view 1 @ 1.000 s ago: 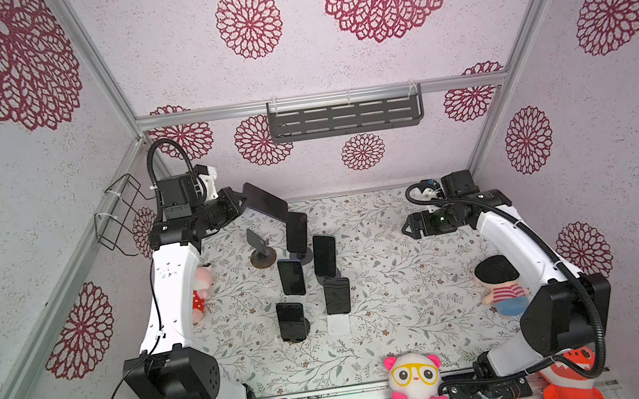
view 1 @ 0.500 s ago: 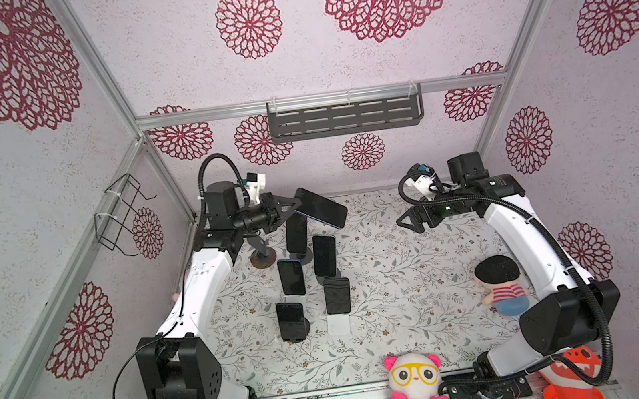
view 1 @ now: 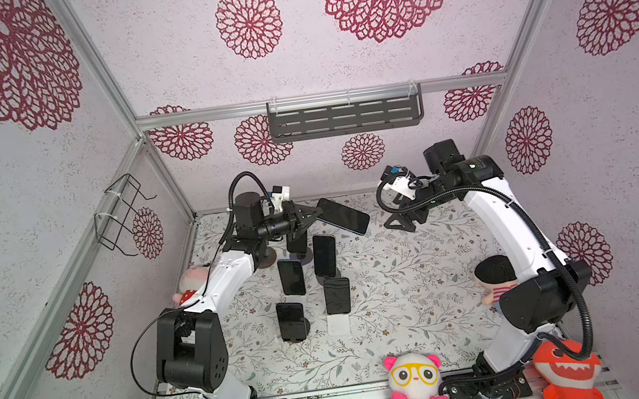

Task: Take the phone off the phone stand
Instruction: 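Lift the blue phone off its stand with the left gripper toward the right gripper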

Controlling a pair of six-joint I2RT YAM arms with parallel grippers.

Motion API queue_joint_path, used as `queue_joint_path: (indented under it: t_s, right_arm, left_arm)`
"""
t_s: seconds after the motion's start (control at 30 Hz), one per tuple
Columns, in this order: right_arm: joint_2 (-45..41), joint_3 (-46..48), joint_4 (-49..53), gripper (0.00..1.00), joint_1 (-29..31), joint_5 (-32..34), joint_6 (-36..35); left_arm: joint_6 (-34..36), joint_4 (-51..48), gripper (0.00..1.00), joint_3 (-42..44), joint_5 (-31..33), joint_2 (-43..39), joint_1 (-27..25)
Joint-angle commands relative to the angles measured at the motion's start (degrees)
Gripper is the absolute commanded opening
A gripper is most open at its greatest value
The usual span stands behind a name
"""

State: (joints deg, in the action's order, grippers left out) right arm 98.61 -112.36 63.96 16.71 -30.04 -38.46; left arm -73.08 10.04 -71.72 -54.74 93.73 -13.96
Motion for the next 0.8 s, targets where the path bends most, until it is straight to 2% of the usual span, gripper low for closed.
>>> queue_joint_path:
  t_s: [0.0, 0.13, 0.37, 0.57, 0.77]
  right_arm:
    - [0.42, -3.77, -3.92, 0.94, 2.32, -0.74, 1.66]
    - [2.18, -5.28, -6.67, 0.99, 4.97, -1.54, 3.21]
    - [8.78, -12.33, -4.33, 0.99, 8.71, -1.23, 5.83]
    - [11.13, -12.33, -7.7, 0.99, 10.37, 0.39, 8.73]
    - [13.12, -11.23, -8.75, 0.99, 11.33, -1.12, 9.76]
  left_arm:
    - [-1.63, 4.81, 0.0, -0.28, -1.11, -0.4, -0.1]
    - [-1.04, 5.11, 0.0, 0.35, -0.03, 0.04, -0.13]
    - [-1.01, 5.25, 0.0, 0.09, 1.72, 0.9, -0.78]
    - [-0.87, 5.27, 0.0, 0.01, 2.84, 1.71, -1.86]
    - [-1.8, 7.15, 0.0, 0.02, 3.76, 2.59, -2.63]
